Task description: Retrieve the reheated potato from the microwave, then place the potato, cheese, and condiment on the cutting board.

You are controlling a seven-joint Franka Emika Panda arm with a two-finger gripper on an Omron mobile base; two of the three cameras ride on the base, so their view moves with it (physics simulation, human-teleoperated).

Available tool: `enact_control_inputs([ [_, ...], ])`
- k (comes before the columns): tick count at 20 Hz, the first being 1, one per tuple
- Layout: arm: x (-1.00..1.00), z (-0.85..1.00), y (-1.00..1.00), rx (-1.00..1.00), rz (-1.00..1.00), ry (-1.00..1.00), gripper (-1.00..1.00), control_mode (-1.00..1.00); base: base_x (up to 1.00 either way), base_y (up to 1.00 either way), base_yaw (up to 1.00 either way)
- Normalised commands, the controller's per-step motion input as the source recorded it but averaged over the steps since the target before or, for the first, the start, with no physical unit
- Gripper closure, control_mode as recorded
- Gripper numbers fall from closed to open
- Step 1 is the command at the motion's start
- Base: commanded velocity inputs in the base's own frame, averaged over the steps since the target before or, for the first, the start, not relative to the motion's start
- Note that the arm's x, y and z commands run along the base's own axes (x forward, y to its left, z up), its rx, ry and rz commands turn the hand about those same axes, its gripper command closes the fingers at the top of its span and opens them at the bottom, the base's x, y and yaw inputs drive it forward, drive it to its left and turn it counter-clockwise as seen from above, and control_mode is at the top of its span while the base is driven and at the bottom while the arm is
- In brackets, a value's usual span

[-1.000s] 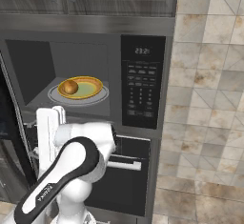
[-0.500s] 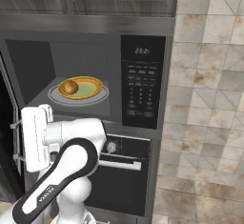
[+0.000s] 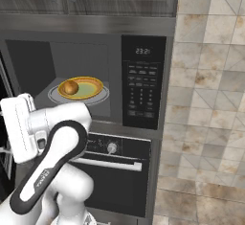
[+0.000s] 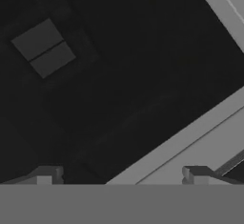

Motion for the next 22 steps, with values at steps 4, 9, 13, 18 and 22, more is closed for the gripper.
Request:
enact_control_inputs([
  [4, -0.47, -0.10, 0.56, 0.11, 0.01, 0.00, -1.00, -1.00, 0.00, 0.00, 0.00],
  [9, -0.42, -0.15, 0.60, 0.11, 0.00, 0.00, -1.00, -1.00, 0.00, 0.00, 0.00],
  [13, -0.33, -0.23, 0.61, 0.09, 0.00, 0.01, -1.00, -1.00, 0.00, 0.00, 0.00],
  [18, -0.12, -0.24, 0.57, 0.09, 0.00, 0.01, -1.00, -1.00, 0.00, 0.00, 0.00],
  [22, 0.00, -0.15, 0.57, 0.05, 0.00, 0.00, -1.00, -1.00, 0.00, 0.00, 0.00],
])
